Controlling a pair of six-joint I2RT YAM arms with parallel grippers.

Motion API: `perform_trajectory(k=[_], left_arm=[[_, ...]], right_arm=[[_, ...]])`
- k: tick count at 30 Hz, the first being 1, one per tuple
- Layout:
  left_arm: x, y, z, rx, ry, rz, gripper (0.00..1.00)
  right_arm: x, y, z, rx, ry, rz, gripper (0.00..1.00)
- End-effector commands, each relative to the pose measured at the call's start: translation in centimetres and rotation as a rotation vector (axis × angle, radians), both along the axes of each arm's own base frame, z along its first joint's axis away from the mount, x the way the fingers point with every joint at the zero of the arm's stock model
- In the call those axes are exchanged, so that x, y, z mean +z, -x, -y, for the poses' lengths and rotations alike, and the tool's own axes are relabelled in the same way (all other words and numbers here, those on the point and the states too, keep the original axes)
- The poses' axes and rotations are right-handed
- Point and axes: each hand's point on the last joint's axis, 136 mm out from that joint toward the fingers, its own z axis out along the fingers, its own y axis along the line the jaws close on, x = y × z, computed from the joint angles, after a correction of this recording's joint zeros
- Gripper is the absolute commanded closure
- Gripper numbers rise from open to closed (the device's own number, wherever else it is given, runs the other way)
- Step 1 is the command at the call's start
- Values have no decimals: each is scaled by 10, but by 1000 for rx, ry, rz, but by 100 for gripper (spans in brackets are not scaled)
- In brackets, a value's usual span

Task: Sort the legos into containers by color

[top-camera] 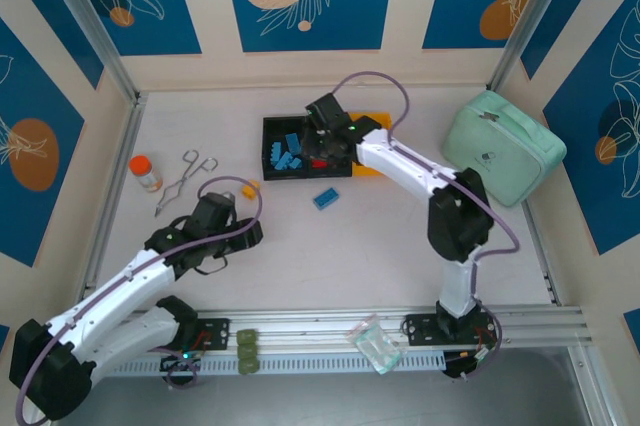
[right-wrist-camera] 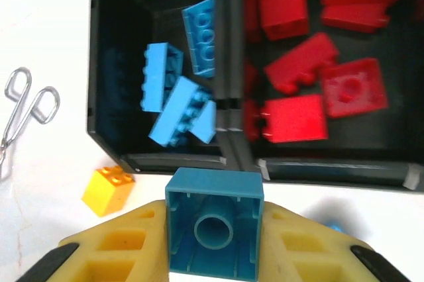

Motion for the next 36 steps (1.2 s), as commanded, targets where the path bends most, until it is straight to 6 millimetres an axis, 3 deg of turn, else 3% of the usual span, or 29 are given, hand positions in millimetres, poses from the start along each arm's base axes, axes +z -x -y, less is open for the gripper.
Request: perform_trajectory(k=[1,7,14,21,27,36], left_arm=[[-6,6,-8,33,3,-24,34],[-8,14,-13,35,4,-30,34],[-12,20,-17,46,6,-37,34],[-15,21,-18,49,9,-44,34],[-17,19,-17,49,8,-47,34],[-15,14,-9,34,29,-38,33]], right_arm=[[-8,-1,-24,72,23,-38,70],[-25,-29,-52,87,61,-49,70],[-47,-64,-56,39,168,-34,67],[-59,-78,-54,18,153,-37,62],[-37,-77,-61,56,148,19,47],[17,-50,-60,107,142,101,46]])
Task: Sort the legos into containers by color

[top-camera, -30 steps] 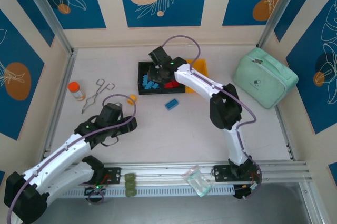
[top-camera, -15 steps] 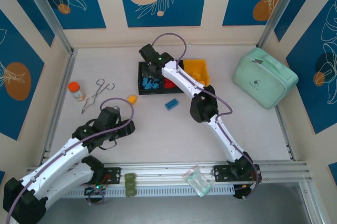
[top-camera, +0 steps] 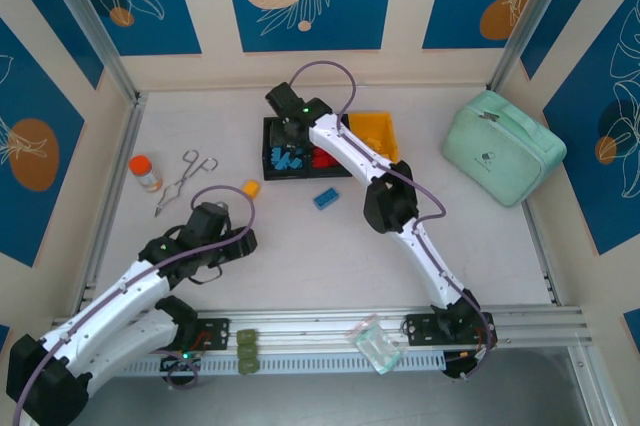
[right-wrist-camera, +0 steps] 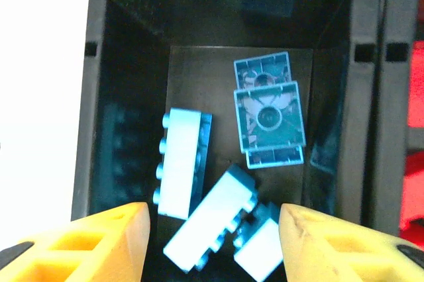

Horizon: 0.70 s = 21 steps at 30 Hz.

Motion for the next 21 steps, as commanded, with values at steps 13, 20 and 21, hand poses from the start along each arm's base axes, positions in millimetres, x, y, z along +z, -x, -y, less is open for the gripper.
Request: perform_trajectory(k=[13,20,21], left_arm=[[8,-21,36,-131,75,20,30],[11,-27,48,-173,104,33,30],[11,-28,49,-176,106,33,30]], right_arm=[[74,96,43,47,-130,87,39],[33,129,79,-81,-94,-18,26],[27,133,82,-100,-87,-35,25]])
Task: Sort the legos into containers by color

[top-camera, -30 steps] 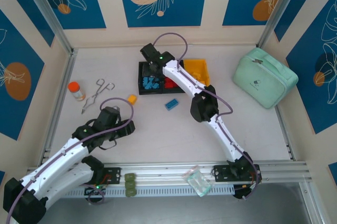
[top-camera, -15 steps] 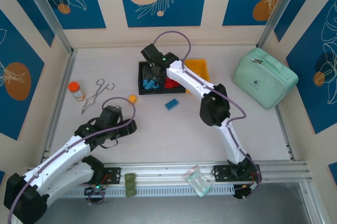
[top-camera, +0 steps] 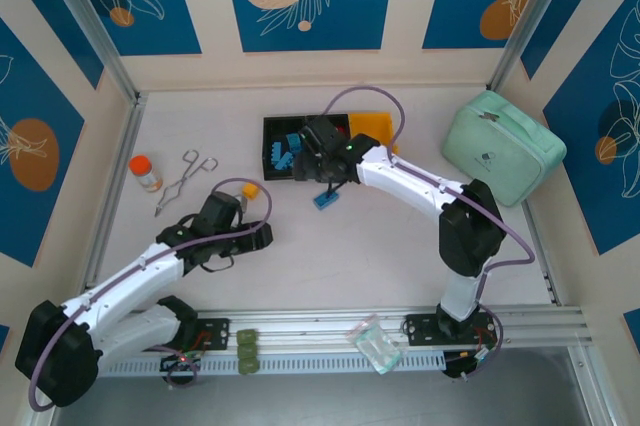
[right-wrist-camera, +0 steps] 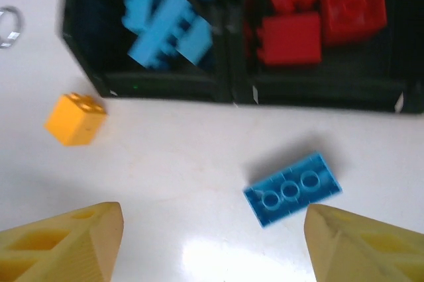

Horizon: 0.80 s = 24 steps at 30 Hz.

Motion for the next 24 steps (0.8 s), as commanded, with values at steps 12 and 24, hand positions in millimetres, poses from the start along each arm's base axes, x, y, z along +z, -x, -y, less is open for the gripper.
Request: perform_trajectory(k=[12,24], left_arm=[[7,-5,9,-25,48,20,30],[-2,1,4,-3,42,4,31]], right_arm=[[-76,21,20,-256,29,-173,16],[-112,6,18,-350,58,-251,18]])
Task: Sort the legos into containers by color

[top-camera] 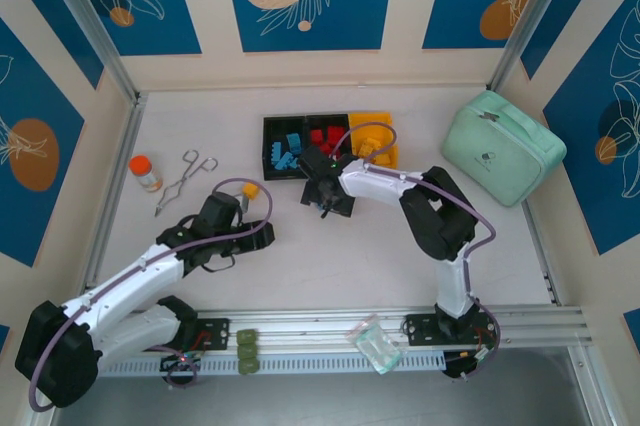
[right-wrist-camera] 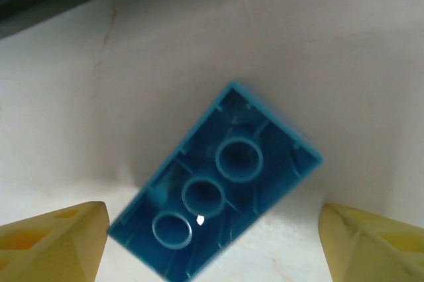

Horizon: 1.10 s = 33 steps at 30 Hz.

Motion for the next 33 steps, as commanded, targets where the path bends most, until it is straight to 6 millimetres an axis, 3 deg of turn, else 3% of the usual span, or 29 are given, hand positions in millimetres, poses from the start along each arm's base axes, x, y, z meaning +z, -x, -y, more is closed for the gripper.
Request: perform_trajectory(k=[1,7,20,27,33], left_arm=[[-2,1,0,7,18,-9,30],[-3,0,0,8,16,-11,31],[-8,-6,11,-6,38,-29,31],[-8,-6,12,-4,36,-24,31],[-6,-5,8,15,37,-21,31]], right_arm=[[1,-9,-1,-51,-6,-2,20],[-5,-2,6,-56,12,-6,38],[20,25,29,-7,72,63,74],[51,37,23,84,76,128,75],[87,30,-4,195,19,188,75]])
